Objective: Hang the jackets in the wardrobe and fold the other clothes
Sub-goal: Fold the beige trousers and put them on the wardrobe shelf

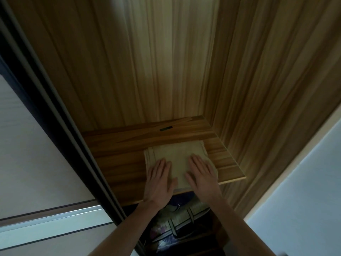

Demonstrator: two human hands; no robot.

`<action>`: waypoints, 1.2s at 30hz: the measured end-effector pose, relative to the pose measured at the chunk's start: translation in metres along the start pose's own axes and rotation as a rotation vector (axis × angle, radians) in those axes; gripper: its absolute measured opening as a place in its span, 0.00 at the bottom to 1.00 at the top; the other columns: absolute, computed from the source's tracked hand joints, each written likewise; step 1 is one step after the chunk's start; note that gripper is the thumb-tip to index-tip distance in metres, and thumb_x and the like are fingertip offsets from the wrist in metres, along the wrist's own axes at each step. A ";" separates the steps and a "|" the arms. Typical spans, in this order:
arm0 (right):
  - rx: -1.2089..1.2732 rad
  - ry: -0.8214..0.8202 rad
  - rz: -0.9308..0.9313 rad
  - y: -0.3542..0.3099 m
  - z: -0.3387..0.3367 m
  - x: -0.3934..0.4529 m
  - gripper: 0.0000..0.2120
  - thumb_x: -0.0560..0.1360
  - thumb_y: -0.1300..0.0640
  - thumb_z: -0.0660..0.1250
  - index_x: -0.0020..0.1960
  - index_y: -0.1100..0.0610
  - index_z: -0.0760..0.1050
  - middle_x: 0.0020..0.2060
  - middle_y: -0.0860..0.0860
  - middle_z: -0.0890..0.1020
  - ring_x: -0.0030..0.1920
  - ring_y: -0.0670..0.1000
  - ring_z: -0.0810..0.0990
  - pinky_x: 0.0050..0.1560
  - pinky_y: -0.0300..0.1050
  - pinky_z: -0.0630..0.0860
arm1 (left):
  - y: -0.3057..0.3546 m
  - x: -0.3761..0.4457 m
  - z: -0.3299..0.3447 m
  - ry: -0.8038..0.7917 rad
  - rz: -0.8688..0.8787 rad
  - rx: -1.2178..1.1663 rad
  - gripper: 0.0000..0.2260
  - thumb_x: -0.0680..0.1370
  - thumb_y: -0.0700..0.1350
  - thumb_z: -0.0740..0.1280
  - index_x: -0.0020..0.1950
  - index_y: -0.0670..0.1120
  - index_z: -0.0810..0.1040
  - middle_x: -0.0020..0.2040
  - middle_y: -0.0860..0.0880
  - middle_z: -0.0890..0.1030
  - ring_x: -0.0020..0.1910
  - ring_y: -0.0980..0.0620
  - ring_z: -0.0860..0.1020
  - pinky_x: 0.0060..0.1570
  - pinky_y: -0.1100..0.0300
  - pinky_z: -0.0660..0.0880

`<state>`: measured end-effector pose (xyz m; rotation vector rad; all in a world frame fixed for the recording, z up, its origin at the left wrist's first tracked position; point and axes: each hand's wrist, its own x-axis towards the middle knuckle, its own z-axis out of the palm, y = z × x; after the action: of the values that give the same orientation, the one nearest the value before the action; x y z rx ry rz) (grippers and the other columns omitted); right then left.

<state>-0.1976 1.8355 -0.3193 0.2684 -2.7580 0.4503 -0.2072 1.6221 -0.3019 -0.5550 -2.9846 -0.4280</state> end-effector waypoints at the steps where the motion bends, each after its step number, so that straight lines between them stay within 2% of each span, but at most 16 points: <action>1: 0.006 -0.053 0.001 0.003 0.004 -0.002 0.32 0.86 0.36 0.45 0.85 0.49 0.51 0.84 0.47 0.50 0.83 0.46 0.44 0.83 0.52 0.46 | -0.001 0.000 0.001 -0.008 0.003 0.011 0.34 0.83 0.66 0.40 0.86 0.50 0.46 0.86 0.50 0.44 0.84 0.52 0.41 0.81 0.52 0.36; 3: 0.052 -0.106 0.009 0.008 0.009 -0.006 0.34 0.84 0.33 0.44 0.85 0.48 0.45 0.84 0.45 0.46 0.83 0.44 0.39 0.82 0.48 0.43 | -0.005 0.001 0.002 -0.041 0.012 0.020 0.33 0.85 0.65 0.45 0.86 0.49 0.44 0.86 0.50 0.43 0.84 0.53 0.40 0.81 0.53 0.36; 6: 0.089 -0.165 0.003 0.015 0.012 -0.006 0.37 0.82 0.29 0.45 0.84 0.48 0.41 0.83 0.45 0.42 0.82 0.42 0.35 0.82 0.45 0.39 | -0.013 0.005 0.003 -0.126 0.010 -0.010 0.36 0.84 0.67 0.47 0.86 0.49 0.41 0.85 0.52 0.40 0.82 0.56 0.38 0.80 0.55 0.34; 9: 0.154 -0.214 0.023 0.015 0.007 -0.001 0.42 0.78 0.23 0.40 0.83 0.46 0.40 0.82 0.42 0.40 0.81 0.42 0.35 0.83 0.47 0.41 | -0.015 0.008 0.002 -0.157 0.000 -0.062 0.38 0.83 0.69 0.49 0.86 0.51 0.42 0.85 0.53 0.42 0.83 0.56 0.40 0.80 0.55 0.36; 11: 0.211 -0.214 0.057 0.011 0.000 0.002 0.42 0.78 0.24 0.42 0.84 0.45 0.41 0.82 0.40 0.42 0.82 0.41 0.38 0.83 0.48 0.44 | -0.014 0.007 -0.004 -0.126 -0.008 -0.167 0.37 0.83 0.70 0.50 0.86 0.53 0.45 0.86 0.53 0.47 0.83 0.56 0.44 0.82 0.54 0.41; 14: 0.299 -0.100 0.102 0.001 -0.015 -0.002 0.36 0.82 0.30 0.50 0.84 0.46 0.50 0.83 0.42 0.52 0.83 0.43 0.48 0.83 0.52 0.51 | -0.009 -0.001 -0.018 -0.021 0.025 -0.312 0.38 0.80 0.73 0.48 0.85 0.55 0.51 0.84 0.54 0.56 0.82 0.55 0.53 0.81 0.56 0.50; 16: 0.319 0.010 0.115 -0.007 -0.025 -0.008 0.33 0.84 0.34 0.52 0.84 0.48 0.54 0.82 0.46 0.58 0.82 0.45 0.54 0.82 0.55 0.56 | -0.006 -0.008 -0.028 0.056 0.045 -0.368 0.37 0.80 0.73 0.48 0.84 0.55 0.54 0.83 0.56 0.59 0.80 0.58 0.55 0.79 0.56 0.52; 20: 0.298 0.115 0.144 -0.023 -0.052 -0.020 0.32 0.85 0.36 0.53 0.84 0.51 0.56 0.82 0.48 0.61 0.82 0.47 0.58 0.81 0.56 0.57 | -0.004 -0.021 -0.046 0.150 0.079 -0.393 0.31 0.84 0.66 0.54 0.84 0.55 0.56 0.83 0.55 0.60 0.81 0.53 0.57 0.81 0.49 0.56; 22: 0.255 0.166 0.138 -0.031 -0.067 -0.027 0.32 0.85 0.37 0.54 0.83 0.52 0.58 0.81 0.49 0.64 0.81 0.48 0.61 0.80 0.57 0.59 | -0.002 -0.027 -0.056 0.164 0.110 -0.358 0.32 0.83 0.67 0.53 0.84 0.54 0.56 0.82 0.55 0.61 0.81 0.53 0.58 0.81 0.48 0.57; 24: 0.219 0.216 0.143 -0.038 -0.082 -0.036 0.30 0.85 0.40 0.57 0.83 0.53 0.60 0.79 0.50 0.67 0.79 0.48 0.63 0.79 0.55 0.60 | 0.000 -0.033 -0.064 0.173 0.135 -0.323 0.33 0.83 0.68 0.51 0.84 0.53 0.57 0.82 0.54 0.62 0.81 0.53 0.58 0.80 0.47 0.58; 27: 0.196 0.270 0.215 -0.052 -0.105 -0.053 0.28 0.85 0.41 0.58 0.82 0.52 0.62 0.78 0.48 0.68 0.78 0.47 0.64 0.79 0.47 0.58 | 0.003 -0.041 -0.074 0.207 0.160 -0.302 0.31 0.84 0.66 0.52 0.84 0.52 0.59 0.82 0.53 0.64 0.81 0.53 0.60 0.79 0.45 0.60; 30: 0.162 0.318 0.280 -0.064 -0.123 -0.069 0.27 0.85 0.40 0.57 0.80 0.51 0.64 0.77 0.47 0.70 0.78 0.47 0.63 0.79 0.47 0.59 | 0.008 -0.049 -0.084 0.229 0.186 -0.306 0.30 0.84 0.65 0.52 0.83 0.51 0.61 0.81 0.51 0.66 0.80 0.51 0.62 0.79 0.45 0.62; 36: 0.038 0.367 0.378 -0.090 -0.153 -0.111 0.32 0.85 0.35 0.52 0.81 0.52 0.63 0.78 0.48 0.69 0.80 0.48 0.63 0.80 0.46 0.57 | 0.026 -0.067 -0.105 0.239 0.281 -0.348 0.31 0.84 0.64 0.53 0.81 0.48 0.65 0.79 0.49 0.69 0.79 0.49 0.64 0.78 0.44 0.62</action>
<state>-0.0292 1.8177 -0.1964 -0.3065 -2.4349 0.5799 -0.1334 1.5925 -0.2030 -0.8682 -2.5660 -0.9211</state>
